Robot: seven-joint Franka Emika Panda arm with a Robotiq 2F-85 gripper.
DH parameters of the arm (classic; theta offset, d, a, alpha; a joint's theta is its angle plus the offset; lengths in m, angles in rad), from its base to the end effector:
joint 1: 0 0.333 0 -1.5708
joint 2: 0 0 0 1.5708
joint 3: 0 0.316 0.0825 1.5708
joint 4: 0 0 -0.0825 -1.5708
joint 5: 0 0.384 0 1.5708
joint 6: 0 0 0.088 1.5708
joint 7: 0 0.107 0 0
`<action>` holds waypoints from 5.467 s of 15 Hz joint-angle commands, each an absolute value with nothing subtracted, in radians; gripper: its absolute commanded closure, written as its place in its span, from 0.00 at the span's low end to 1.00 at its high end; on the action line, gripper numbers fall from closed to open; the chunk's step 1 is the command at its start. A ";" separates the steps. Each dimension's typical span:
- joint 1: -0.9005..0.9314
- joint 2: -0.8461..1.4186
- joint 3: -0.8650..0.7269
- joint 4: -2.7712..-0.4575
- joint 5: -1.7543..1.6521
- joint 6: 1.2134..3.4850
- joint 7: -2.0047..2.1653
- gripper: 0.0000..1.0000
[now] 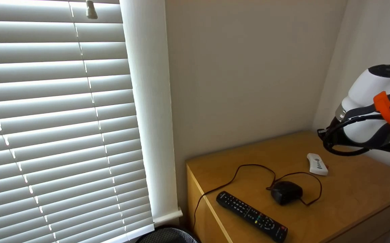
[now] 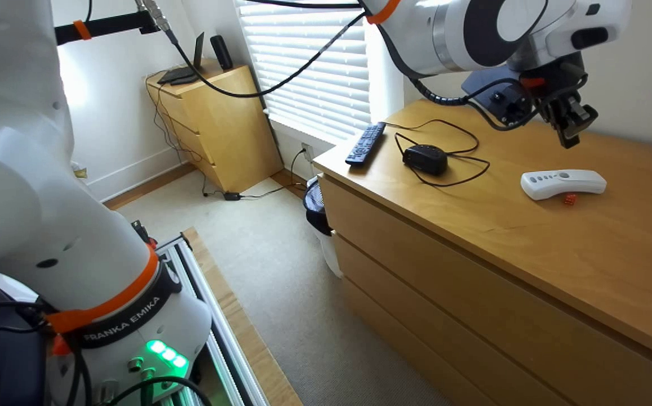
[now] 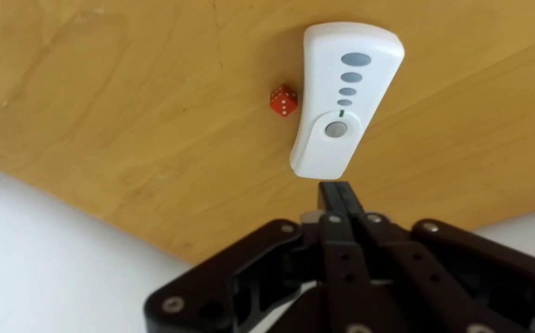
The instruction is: Push a button on the white remote
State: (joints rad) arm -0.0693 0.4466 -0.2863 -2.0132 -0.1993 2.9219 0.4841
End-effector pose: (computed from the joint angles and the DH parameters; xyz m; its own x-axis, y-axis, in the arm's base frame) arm 0.6110 -0.2011 0.2880 0.7247 -0.4877 0.4868 -0.5682 -0.8226 0.0217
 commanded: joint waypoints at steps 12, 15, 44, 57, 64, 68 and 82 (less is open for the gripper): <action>0.057 0.613 -0.417 -1.932 -0.122 2.992 0.466 1.00; 0.068 0.629 -0.430 -1.919 -0.118 2.987 0.465 1.00; 0.092 0.710 -0.448 -1.862 -0.095 2.996 0.461 1.00; 0.107 0.764 -0.449 -1.894 -0.116 2.977 0.410 1.00; 0.127 0.651 -0.487 -1.880 -0.098 2.913 0.409 1.00; 0.127 0.553 -0.493 -1.905 -0.111 2.822 0.410 1.00; 0.005 0.226 -0.276 -1.989 -0.115 2.319 0.300 0.38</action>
State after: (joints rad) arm 0.0528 0.3485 -0.3467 -1.8975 -0.1239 2.3947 0.3756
